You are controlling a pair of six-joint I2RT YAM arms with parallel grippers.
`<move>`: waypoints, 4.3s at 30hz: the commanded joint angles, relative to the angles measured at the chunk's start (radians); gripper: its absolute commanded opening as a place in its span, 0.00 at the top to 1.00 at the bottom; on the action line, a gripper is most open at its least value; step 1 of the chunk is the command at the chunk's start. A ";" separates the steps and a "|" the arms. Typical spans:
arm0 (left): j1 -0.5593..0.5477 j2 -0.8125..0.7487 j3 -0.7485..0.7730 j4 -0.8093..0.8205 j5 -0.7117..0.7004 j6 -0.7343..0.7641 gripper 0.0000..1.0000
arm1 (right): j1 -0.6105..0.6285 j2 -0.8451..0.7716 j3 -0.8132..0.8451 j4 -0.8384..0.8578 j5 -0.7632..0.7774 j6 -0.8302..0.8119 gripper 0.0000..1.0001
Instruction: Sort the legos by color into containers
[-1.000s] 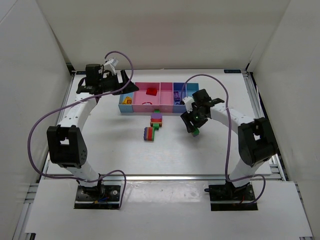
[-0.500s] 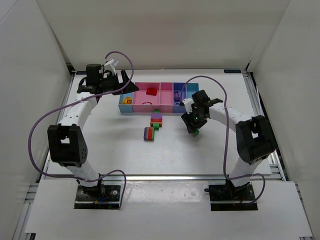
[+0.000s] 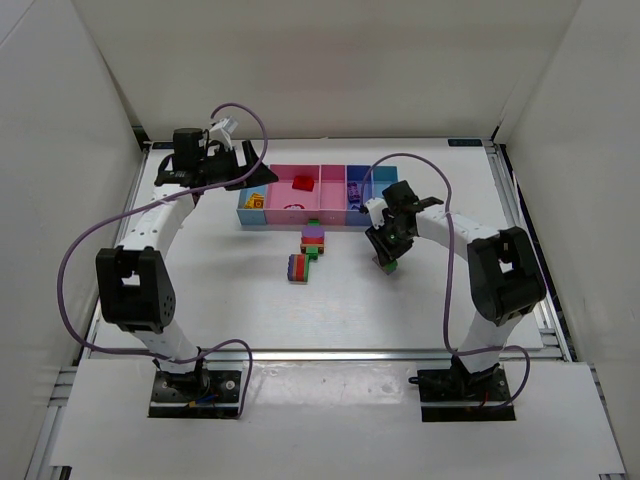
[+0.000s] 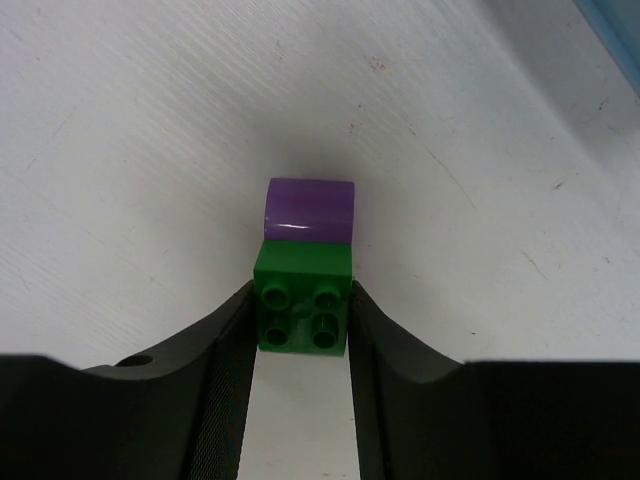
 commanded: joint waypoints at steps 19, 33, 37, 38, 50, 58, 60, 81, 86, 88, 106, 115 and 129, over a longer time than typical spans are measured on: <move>-0.072 -0.253 -0.416 0.428 0.620 -0.205 0.01 | -0.062 0.023 0.333 0.377 -1.172 0.634 0.97; -0.164 -0.123 -0.237 0.451 0.600 -0.182 0.00 | -0.022 0.110 0.404 0.684 -1.206 0.924 1.00; -0.180 -0.108 -0.229 0.452 0.565 -0.168 0.01 | -0.010 0.112 0.414 0.703 -1.199 0.939 1.00; -0.181 -0.106 -0.228 0.454 0.559 -0.166 0.01 | -0.004 0.112 0.414 0.708 -1.197 0.944 1.00; -0.181 -0.095 -0.205 0.532 0.534 -0.208 0.05 | 0.033 0.120 0.419 0.719 -1.197 0.953 1.00; -0.181 -0.088 -0.205 0.580 0.536 -0.225 0.32 | 0.039 0.123 0.414 0.707 -1.188 0.944 1.00; -0.180 -0.088 -0.201 0.583 0.552 -0.220 0.40 | 0.042 0.121 0.414 0.696 -1.185 0.935 1.00; -0.181 -0.084 -0.260 0.604 0.566 -0.243 0.90 | -0.121 0.063 0.393 0.599 -1.153 0.843 1.00; -0.181 -0.103 -0.292 0.604 0.556 -0.243 0.90 | -0.191 0.049 0.407 0.506 -1.142 0.769 1.00; -0.181 -0.118 -0.304 0.604 0.553 -0.245 0.90 | -0.213 0.035 0.410 0.396 -1.119 0.659 1.00; -0.172 -0.302 -0.393 0.284 0.049 -0.111 0.90 | -0.250 0.044 0.440 0.085 -0.225 0.315 1.00; -0.129 -0.275 -0.349 0.277 0.045 -0.106 0.90 | -0.245 0.158 0.480 0.107 -0.178 0.244 1.00; -0.095 -0.229 -0.303 0.288 0.046 -0.110 0.90 | -0.237 0.282 0.565 0.113 -0.152 0.205 0.83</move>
